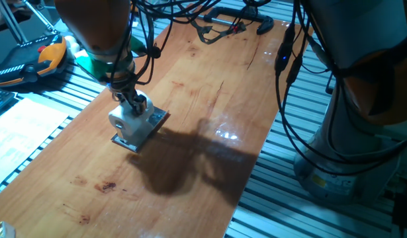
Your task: Put the toilet paper on its holder
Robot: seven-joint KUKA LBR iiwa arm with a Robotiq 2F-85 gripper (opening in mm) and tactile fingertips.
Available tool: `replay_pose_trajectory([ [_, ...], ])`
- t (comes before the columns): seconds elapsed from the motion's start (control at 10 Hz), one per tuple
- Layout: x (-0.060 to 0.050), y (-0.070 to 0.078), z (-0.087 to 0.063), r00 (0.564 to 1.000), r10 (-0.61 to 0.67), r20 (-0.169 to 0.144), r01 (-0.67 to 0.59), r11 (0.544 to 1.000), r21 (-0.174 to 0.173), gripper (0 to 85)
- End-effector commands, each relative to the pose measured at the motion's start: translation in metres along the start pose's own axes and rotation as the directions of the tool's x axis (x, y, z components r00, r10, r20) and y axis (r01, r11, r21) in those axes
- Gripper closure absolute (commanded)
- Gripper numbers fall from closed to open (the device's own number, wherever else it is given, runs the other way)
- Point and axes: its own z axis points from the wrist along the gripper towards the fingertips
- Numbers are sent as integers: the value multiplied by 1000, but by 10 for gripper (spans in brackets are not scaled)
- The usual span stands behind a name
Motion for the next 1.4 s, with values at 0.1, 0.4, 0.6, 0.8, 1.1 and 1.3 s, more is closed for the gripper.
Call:
replay_pose_trajectory([
  [0.1, 0, 0, 0, 1000, 3, -8, -3, 1000, 0, 560],
  [0.4, 0, 0, 1, 1000, 18, -9, -18, 1000, -7, 0],
  [0.6, -1, 0, 1, 1000, 11, -16, -12, 1000, -13, 0],
  [0.8, -3, 1, -1, 1000, 8, -24, -8, 1000, -13, 0],
  [1.1, -9, 4, -13, 999, 4, -38, -4, 1000, -5, 0],
  [1.3, -9, 4, -15, 999, -1, -36, 1, 1000, -10, 0],
])
